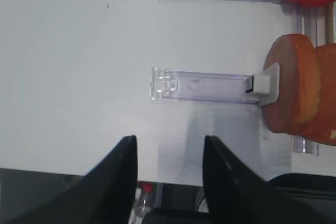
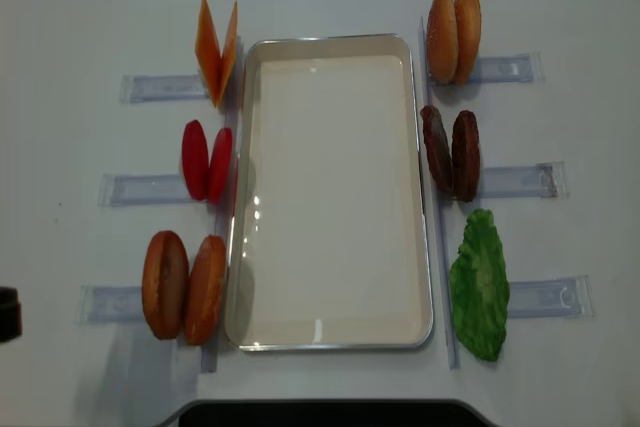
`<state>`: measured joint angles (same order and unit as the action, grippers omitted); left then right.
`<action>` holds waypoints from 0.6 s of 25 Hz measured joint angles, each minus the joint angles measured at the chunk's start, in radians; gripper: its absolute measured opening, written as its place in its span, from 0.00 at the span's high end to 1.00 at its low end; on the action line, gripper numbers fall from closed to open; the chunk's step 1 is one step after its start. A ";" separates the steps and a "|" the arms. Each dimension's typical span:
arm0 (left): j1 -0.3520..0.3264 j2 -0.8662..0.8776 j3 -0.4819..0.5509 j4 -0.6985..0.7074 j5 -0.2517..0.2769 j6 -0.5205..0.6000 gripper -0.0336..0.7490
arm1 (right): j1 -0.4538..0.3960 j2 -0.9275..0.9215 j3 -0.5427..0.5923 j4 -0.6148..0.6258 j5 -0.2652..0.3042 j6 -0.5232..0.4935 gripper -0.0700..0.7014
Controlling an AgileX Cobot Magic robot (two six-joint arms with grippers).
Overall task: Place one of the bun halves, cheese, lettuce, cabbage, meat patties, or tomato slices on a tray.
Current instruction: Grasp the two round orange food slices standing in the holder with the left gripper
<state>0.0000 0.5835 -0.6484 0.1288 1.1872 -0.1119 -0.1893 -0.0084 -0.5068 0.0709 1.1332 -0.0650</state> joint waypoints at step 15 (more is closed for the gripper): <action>-0.014 0.722 -0.283 -0.230 -0.121 0.004 0.47 | 0.000 0.000 0.000 0.000 0.000 0.000 0.30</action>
<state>-0.0144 1.3053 -0.9315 -0.1013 1.0660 -0.1080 -0.1893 -0.0084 -0.5068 0.0709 1.1332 -0.0650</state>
